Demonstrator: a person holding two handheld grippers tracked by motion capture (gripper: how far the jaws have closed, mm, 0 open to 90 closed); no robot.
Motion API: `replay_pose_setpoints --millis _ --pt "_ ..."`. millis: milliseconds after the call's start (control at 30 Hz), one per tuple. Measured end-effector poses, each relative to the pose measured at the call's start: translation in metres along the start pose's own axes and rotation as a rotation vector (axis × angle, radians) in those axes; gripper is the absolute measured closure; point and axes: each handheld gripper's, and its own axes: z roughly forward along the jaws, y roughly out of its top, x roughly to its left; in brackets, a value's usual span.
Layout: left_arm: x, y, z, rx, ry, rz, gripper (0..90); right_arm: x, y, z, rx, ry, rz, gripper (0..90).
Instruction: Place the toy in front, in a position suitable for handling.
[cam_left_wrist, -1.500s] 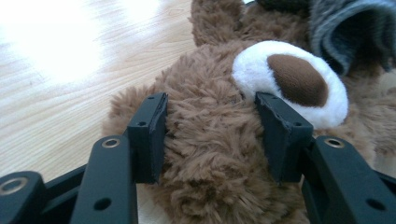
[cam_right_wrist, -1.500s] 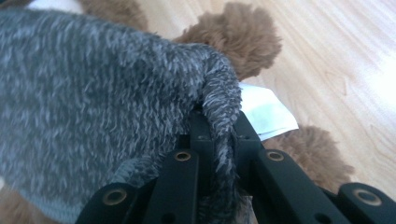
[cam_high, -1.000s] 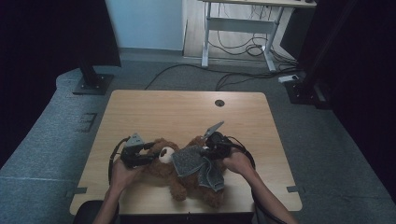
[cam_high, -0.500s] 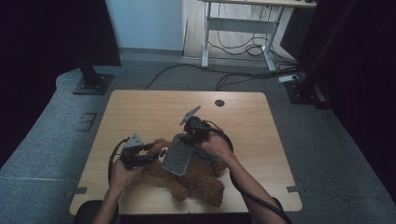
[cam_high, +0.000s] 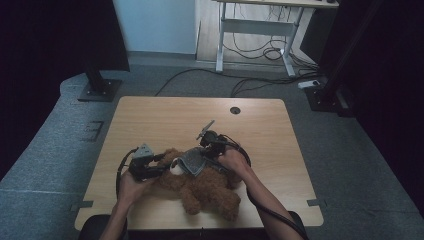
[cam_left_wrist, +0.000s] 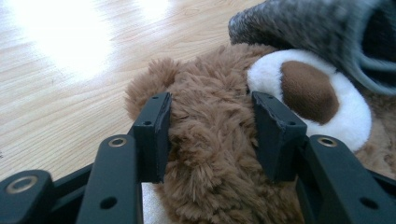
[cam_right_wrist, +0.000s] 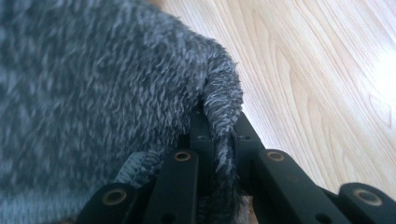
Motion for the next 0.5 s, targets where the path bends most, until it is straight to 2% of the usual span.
replay_pose_setpoints --millis 133,500 --pt "0.000 0.000 0.000 0.000 0.000 0.000 48.9 -0.006 -0.012 -0.002 0.016 -0.036 0.016 82.3" --pt "0.000 0.000 0.000 -0.003 -0.003 -0.003 48.9 -0.024 -0.050 -0.011 0.045 -0.096 0.074 82.3"
